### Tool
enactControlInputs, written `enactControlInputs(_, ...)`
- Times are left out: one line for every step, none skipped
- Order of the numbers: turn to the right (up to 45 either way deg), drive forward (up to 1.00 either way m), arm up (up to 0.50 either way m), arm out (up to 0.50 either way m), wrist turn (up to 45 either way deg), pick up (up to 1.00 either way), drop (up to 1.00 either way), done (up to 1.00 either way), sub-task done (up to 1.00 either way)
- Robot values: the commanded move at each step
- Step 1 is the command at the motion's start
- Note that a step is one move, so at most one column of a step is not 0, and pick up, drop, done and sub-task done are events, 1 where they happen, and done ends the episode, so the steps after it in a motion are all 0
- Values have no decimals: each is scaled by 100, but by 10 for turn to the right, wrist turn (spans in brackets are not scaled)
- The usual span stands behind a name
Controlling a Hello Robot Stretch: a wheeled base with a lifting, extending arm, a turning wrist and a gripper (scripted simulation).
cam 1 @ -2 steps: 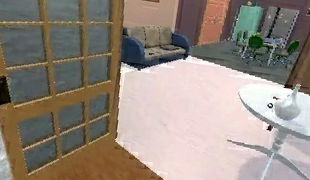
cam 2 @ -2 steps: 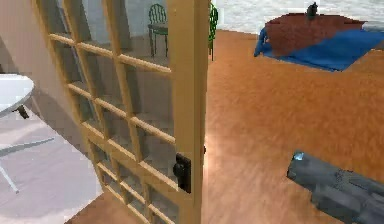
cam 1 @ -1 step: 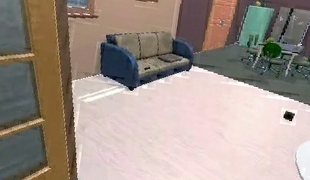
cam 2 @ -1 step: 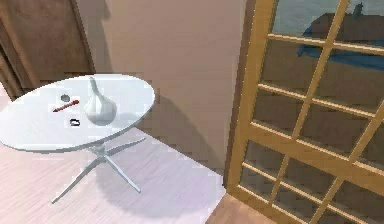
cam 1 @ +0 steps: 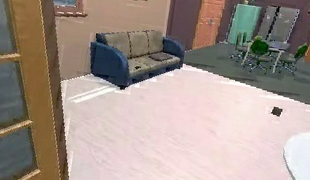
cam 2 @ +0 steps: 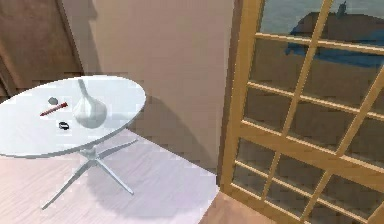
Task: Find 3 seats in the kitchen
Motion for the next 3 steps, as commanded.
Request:
enactControlInputs(60, 0, 0, 0, 0, 0, 0, 0, 0)
enactControlInputs(0, 65, 0, 0, 0, 0, 0, 0, 0)
enactControlInputs(-60, 0, 0, 0, 0, 0, 0, 0, 0)
